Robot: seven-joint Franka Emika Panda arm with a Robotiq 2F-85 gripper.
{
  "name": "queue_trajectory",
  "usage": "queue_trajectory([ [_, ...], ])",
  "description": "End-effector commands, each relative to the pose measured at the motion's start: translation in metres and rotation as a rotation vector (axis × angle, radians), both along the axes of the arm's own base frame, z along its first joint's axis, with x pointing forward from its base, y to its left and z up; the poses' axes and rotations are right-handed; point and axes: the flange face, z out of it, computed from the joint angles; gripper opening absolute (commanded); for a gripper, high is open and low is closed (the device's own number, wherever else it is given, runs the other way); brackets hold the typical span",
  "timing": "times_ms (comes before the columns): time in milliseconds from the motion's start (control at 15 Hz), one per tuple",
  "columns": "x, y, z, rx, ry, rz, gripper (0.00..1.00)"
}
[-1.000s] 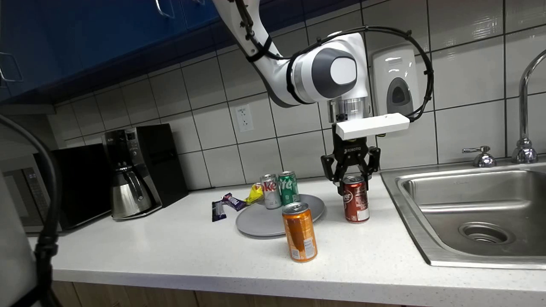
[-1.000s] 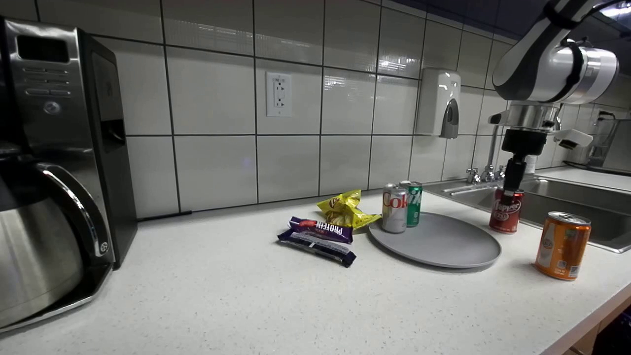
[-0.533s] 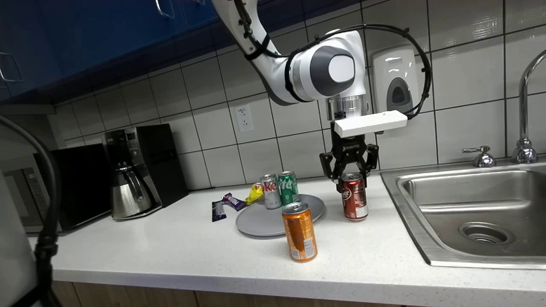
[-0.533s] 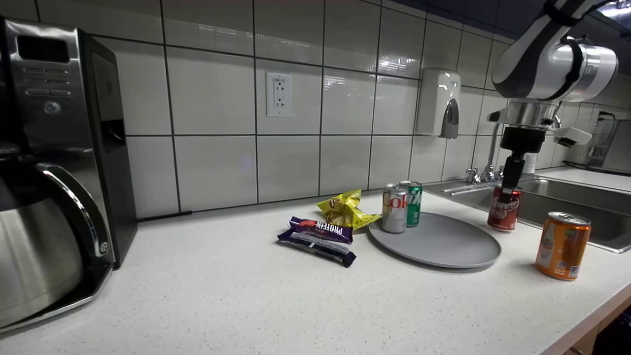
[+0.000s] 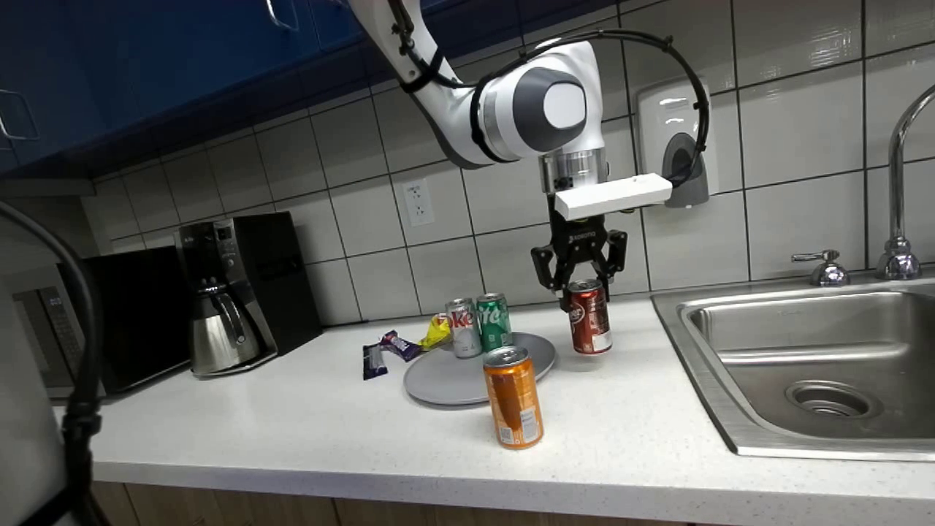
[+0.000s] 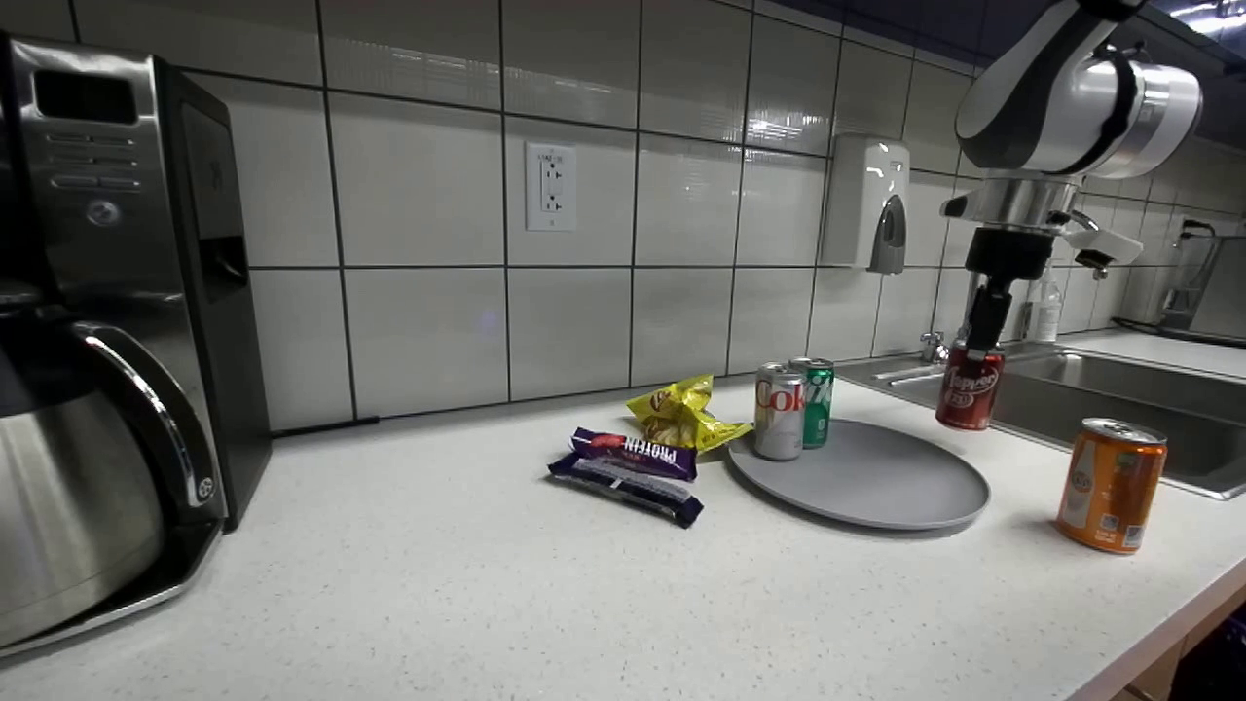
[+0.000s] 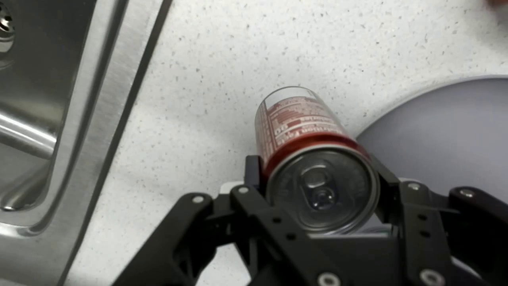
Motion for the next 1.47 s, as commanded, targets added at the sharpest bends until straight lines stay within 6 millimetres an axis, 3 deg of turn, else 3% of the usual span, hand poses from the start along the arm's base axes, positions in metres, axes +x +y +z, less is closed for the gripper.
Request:
queue_trajectory([
  [0, 0.01, 0.018, 0.022, -0.013, -0.028, 0.016, 0.38],
  [667, 0.043, 0.071, 0.029, -0.015, -0.042, 0.092, 0.38],
  [1000, 0.053, 0.096, 0.021, -0.002, -0.033, 0.127, 0.38],
  [1400, 0.057, 0.11, 0.01, 0.004, -0.012, 0.152, 0.38],
])
